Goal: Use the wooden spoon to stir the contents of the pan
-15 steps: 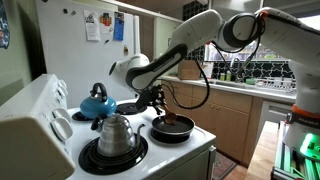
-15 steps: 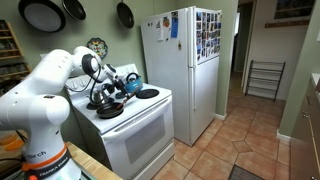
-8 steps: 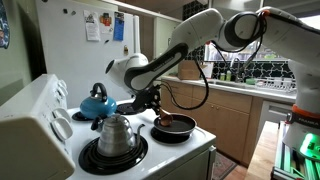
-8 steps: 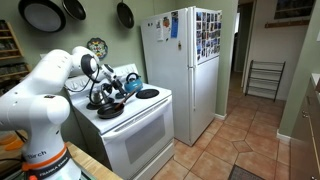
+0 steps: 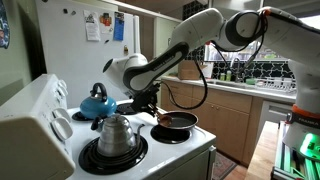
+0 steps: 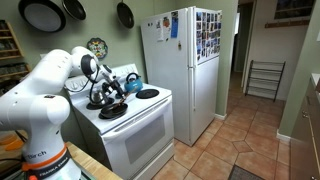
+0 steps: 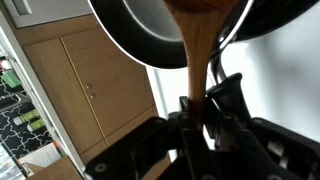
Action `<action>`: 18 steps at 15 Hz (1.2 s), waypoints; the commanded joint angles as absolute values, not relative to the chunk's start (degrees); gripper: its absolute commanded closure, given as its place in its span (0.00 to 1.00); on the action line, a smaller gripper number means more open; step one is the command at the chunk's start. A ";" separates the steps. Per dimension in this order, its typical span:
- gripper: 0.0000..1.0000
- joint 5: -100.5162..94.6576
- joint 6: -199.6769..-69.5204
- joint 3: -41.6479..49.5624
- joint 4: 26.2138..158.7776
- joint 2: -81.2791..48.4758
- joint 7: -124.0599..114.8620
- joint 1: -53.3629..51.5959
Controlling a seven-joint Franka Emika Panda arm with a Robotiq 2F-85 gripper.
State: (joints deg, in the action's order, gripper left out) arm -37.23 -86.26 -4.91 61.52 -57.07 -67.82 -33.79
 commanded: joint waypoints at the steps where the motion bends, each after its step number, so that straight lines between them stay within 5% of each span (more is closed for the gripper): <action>1: 0.96 -36.73 -87.95 -5.93 63.73 -56.20 -65.83 -33.21; 18: 0.96 -32.02 -87.42 -7.44 64.46 -54.86 -65.09 -31.03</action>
State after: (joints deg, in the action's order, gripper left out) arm -35.13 -87.43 -5.94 61.83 -56.30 -63.75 -32.20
